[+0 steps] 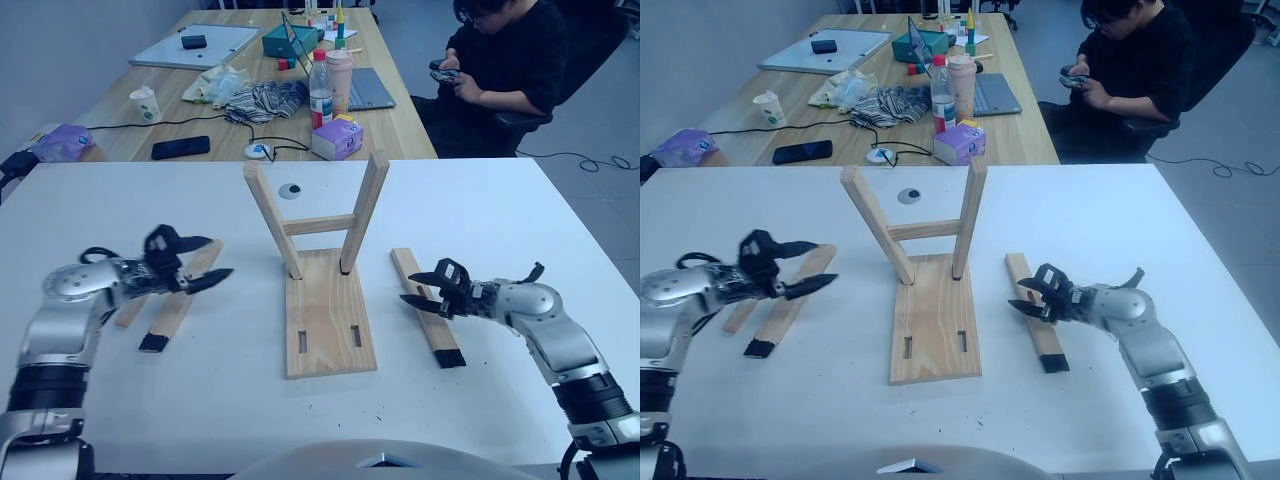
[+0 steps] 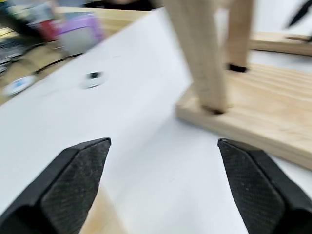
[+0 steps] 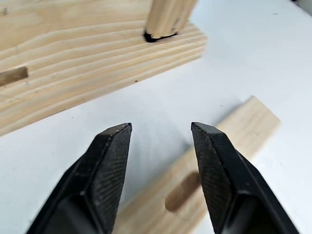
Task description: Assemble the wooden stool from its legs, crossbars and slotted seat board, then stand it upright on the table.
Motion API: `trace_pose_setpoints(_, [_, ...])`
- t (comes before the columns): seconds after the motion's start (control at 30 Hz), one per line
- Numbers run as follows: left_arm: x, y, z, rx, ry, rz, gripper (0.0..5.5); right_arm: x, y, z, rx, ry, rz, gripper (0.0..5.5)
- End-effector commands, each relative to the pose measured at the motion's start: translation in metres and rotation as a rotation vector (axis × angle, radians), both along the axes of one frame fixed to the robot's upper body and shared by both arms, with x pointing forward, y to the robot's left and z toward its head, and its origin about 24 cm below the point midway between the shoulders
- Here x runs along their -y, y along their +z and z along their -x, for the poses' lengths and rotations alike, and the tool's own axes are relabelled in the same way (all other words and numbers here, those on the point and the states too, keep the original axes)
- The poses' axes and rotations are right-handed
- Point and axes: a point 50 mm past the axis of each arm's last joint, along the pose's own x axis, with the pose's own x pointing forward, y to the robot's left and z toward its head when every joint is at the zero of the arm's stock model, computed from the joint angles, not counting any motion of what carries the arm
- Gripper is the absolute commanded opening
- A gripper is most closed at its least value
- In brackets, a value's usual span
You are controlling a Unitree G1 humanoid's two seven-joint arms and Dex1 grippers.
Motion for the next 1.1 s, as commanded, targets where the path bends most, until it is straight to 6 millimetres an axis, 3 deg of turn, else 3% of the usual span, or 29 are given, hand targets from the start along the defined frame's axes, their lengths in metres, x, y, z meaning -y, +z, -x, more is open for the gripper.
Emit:
trace_pose_setpoints(0.03, [-0.060,-0.010,0.013,0.004,0.381,-0.017,4.06,0.009,0.003,0.002,0.009,-0.042,0.006,2.26])
trace_pose_setpoints(0.2, [-0.084,-0.046,0.038,-0.111,0.518,-0.057,4.06,0.011,0.005,-0.001,0.016,-0.050,0.006,2.26])
trace_pose_setpoints(0.43, [-0.090,-0.081,0.063,-0.243,0.548,-0.068,4.06,0.011,0.003,-0.001,0.009,-0.043,0.018,2.26])
trace_pose_setpoints(0.5, [-0.088,-0.088,0.069,-0.264,0.530,-0.074,3.75,0.011,0.003,-0.001,0.007,-0.039,0.022,2.30])
trace_pose_setpoints(0.97, [-0.077,-0.096,0.067,-0.287,0.468,-0.037,1.73,0.012,0.008,-0.009,0.039,-0.072,0.003,2.30])
trace_pose_setpoints(1.1, [-0.071,-0.098,0.058,-0.281,0.456,-0.016,1.29,0.015,0.022,-0.023,0.137,-0.170,-0.047,2.30])
